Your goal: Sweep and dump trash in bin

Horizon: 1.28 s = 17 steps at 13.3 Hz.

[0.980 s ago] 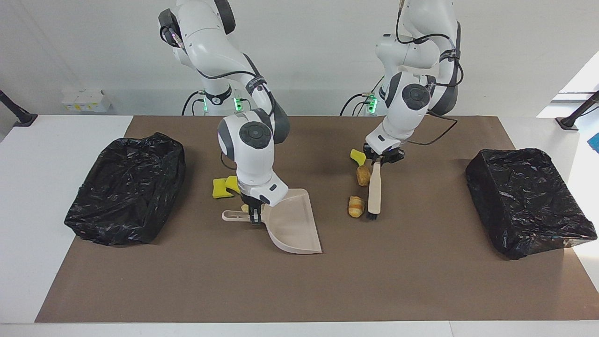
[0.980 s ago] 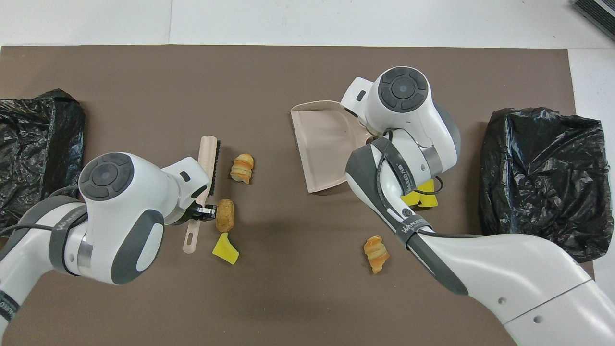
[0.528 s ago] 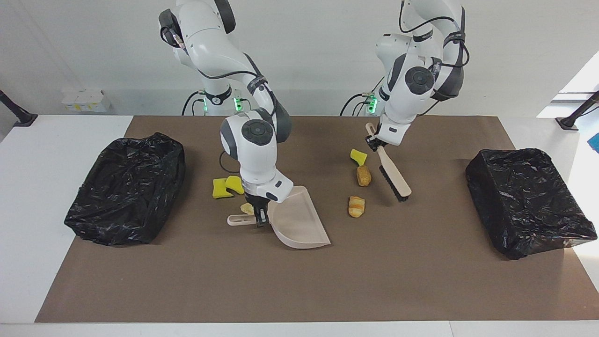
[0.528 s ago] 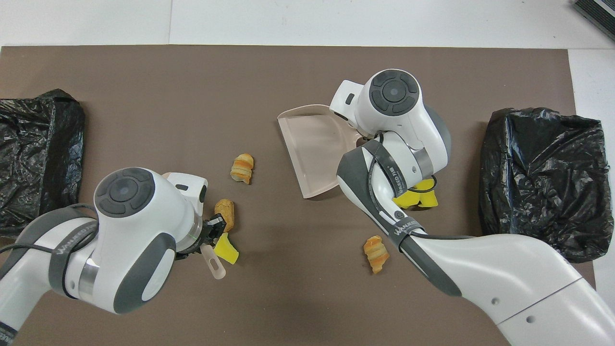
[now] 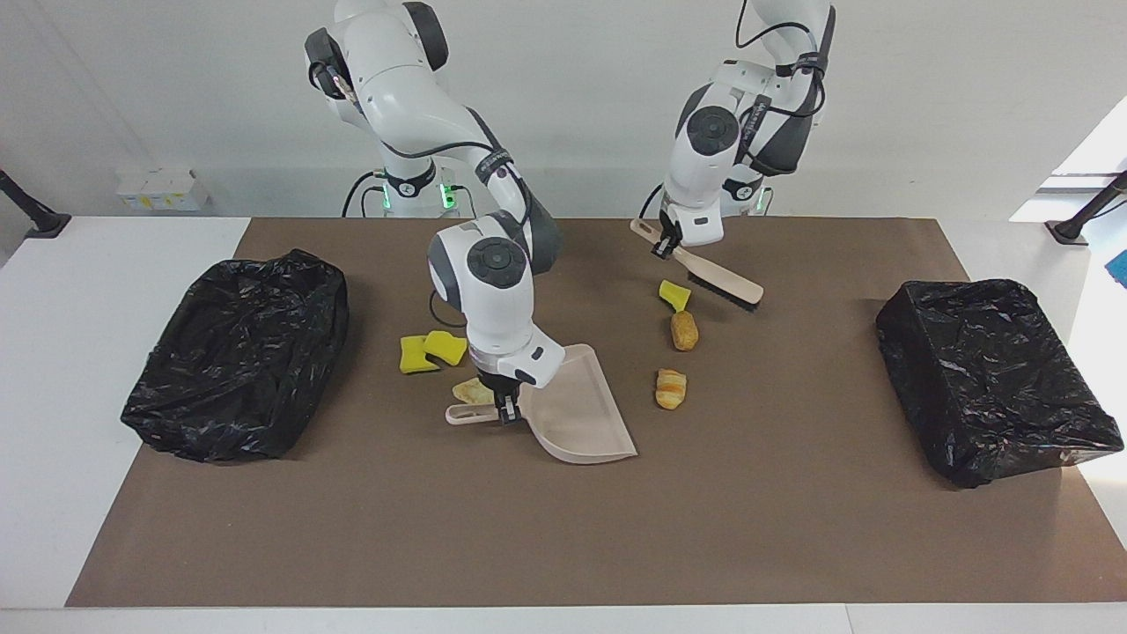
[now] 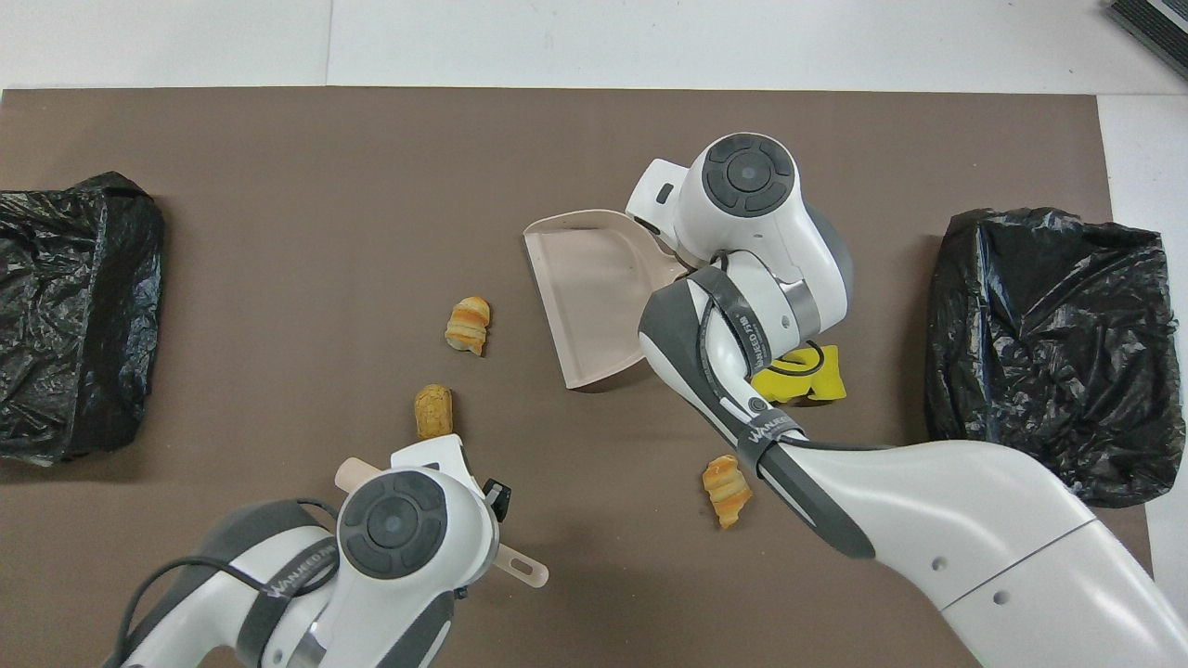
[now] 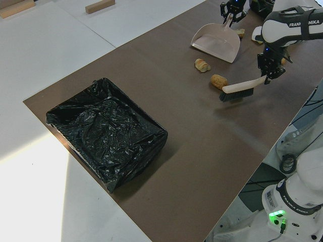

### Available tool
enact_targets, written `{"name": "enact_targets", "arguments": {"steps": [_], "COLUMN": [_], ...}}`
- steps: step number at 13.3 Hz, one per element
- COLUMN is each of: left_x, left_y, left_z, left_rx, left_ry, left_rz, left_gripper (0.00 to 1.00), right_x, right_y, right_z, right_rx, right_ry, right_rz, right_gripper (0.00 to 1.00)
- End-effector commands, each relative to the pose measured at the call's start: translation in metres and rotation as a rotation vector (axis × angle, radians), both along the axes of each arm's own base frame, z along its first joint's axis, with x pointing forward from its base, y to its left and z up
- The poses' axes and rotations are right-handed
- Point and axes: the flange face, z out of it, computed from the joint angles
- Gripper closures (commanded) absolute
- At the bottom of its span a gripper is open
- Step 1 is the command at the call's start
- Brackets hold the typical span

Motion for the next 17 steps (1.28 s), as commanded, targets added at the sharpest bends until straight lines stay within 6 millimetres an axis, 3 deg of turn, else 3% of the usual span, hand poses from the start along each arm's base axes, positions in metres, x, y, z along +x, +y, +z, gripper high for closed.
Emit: {"name": "enact_targets", "arguments": {"steps": [1,3,5,8,12,15,17], "left_x": [-0.028,-0.003,0.04,0.088,0.114,0.12,0.121], "left_y": [-0.014,-0.007,0.019,0.043,0.055,0.064,0.061], "left_z": [-0.033,-0.035,-0.037,-0.038,-0.035,-0.039,-0.037], "left_rx": [-0.029,-0.055,-0.077,-0.122,-0.169,-0.231,-0.267], "left_ry": [-0.036,-0.06,-0.081,-0.141,-0.194,-0.207,-0.223], "left_rz": [0.027,0.019,-0.029,-0.15,-0.419,-0.623,-0.666], "left_gripper": [1.0,1.0,1.0,1.0,1.0,1.0,1.0], "right_x": [0.004,0.005,0.006,0.007,0.009,0.01,0.012], "right_y": [0.004,0.005,0.004,0.003,0.0,-0.001,-0.008], "right_z": [-0.022,-0.022,-0.021,-0.021,-0.02,-0.02,-0.021], "right_rx": [0.033,0.044,0.056,0.063,0.077,0.078,0.077], "right_ry": [0.043,0.04,0.037,0.035,0.026,0.026,0.027], "right_rz": [-0.041,-0.049,-0.062,-0.07,-0.09,-0.094,-0.102], "right_gripper": [1.0,1.0,1.0,1.0,1.0,1.0,1.0]}}
